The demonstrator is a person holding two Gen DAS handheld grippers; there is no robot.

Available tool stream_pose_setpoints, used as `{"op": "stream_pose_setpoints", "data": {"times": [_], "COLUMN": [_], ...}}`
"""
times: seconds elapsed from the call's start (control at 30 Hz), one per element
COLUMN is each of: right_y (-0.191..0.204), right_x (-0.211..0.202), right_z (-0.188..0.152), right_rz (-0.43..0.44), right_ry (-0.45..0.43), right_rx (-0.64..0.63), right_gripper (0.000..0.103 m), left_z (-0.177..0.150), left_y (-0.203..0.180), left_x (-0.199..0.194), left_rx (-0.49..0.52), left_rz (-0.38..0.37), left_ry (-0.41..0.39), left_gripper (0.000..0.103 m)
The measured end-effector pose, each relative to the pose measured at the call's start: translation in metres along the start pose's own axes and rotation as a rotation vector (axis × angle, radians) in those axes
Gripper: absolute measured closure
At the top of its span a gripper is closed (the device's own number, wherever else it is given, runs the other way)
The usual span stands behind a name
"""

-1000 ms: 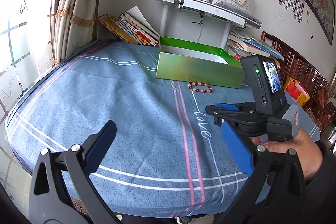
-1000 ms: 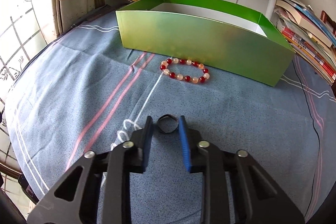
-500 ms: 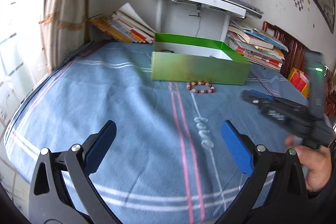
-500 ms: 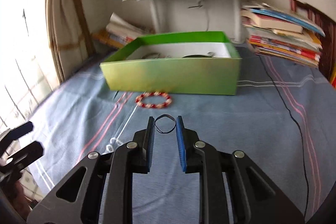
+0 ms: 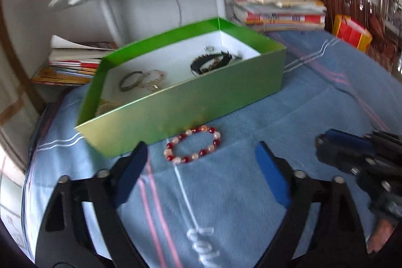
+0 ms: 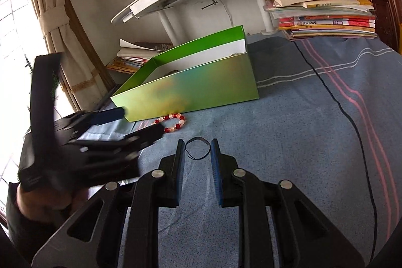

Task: Organize jewelry
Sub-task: 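Grasp the red-and-white bead bracelet with the left tool while the right tool holds the ring, then lift the bead bracelet and black ring above the bedspread with both tools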

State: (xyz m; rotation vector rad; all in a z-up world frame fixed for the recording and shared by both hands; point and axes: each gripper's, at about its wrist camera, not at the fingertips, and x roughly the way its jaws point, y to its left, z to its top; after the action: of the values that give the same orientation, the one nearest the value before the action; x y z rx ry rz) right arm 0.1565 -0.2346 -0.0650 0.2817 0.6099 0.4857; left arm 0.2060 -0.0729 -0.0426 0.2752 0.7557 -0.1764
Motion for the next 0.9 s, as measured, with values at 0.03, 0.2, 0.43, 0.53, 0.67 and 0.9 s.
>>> {"op": "stream_pose_setpoints", "data": {"times": [0.03,0.2,0.43,0.53,0.67,0.9], "right_y": [0.001,0.001,0.002,0.002,0.002,0.005], "right_x": [0.000,-0.001,-0.001,-0.001,-0.002,-0.010], "right_z": [0.000,0.000,0.000,-0.001,-0.001,-0.003], "right_rz": [0.005,0.024,0.041,0.042,0.041,0.042], "right_ry": [0.002,0.007,0.016,0.016,0.012,-0.031], "right_rx": [-0.004,-0.014,-0.026,-0.026,-0.024,-0.043], "right_gripper": [0.082,0.082,0.082,0.082,0.082,0.082], "left_z": [0.001,0.002,0.001,0.001,-0.011,-0.039], "left_y": [0.000,0.000,0.012,0.005,0.009,0.019], "left_x": [0.006,0.039,0.048,0.044,0.028,-0.053], "left_rx": [0.002,-0.001,-0.096,-0.083,-0.126,-0.194], "left_rz": [-0.006,-0.043,-0.121,-0.108,-0.096,-0.073], "left_ry": [0.014,0.106,0.110,0.126,0.082,-0.069], "left_gripper": [0.026,0.047,0.081,0.095,0.096,0.095]}}
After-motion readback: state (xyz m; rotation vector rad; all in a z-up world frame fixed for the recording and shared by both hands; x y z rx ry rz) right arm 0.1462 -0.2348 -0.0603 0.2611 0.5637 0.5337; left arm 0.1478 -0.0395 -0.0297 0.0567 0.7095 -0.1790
